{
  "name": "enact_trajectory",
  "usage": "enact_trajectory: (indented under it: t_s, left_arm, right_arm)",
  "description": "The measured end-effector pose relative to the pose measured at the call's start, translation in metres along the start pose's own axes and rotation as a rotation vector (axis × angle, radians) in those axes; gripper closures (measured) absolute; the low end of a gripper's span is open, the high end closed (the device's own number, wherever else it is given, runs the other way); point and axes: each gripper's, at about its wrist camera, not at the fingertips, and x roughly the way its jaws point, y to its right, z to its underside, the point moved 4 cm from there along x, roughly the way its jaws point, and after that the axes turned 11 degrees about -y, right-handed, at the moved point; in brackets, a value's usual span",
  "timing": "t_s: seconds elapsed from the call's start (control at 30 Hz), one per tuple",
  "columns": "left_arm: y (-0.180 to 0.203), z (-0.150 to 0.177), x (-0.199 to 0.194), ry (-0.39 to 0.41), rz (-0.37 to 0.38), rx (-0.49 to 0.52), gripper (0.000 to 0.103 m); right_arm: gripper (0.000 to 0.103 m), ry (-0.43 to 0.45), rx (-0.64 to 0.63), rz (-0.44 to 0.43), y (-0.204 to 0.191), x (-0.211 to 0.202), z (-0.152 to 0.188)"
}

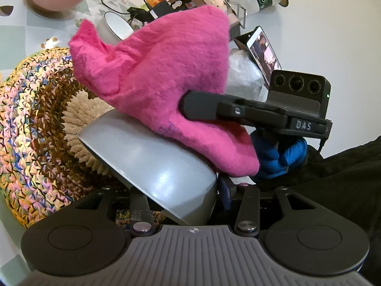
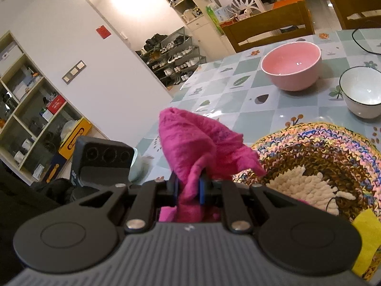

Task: Clean bowl
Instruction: 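Rub the pink cloth back and forth on the bowl's outside with the right gripper while the left holds it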

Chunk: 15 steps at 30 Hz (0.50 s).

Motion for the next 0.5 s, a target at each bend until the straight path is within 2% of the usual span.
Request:
enact_trajectory:
  t_s: [0.5]
  left_arm:
    - [0.004, 0.005, 0.000, 0.003, -0.013, 0.008, 0.056]
  right_arm:
    - [0.087, -0.043, 0.184, 0.134, 0.050, 0.015, -0.005]
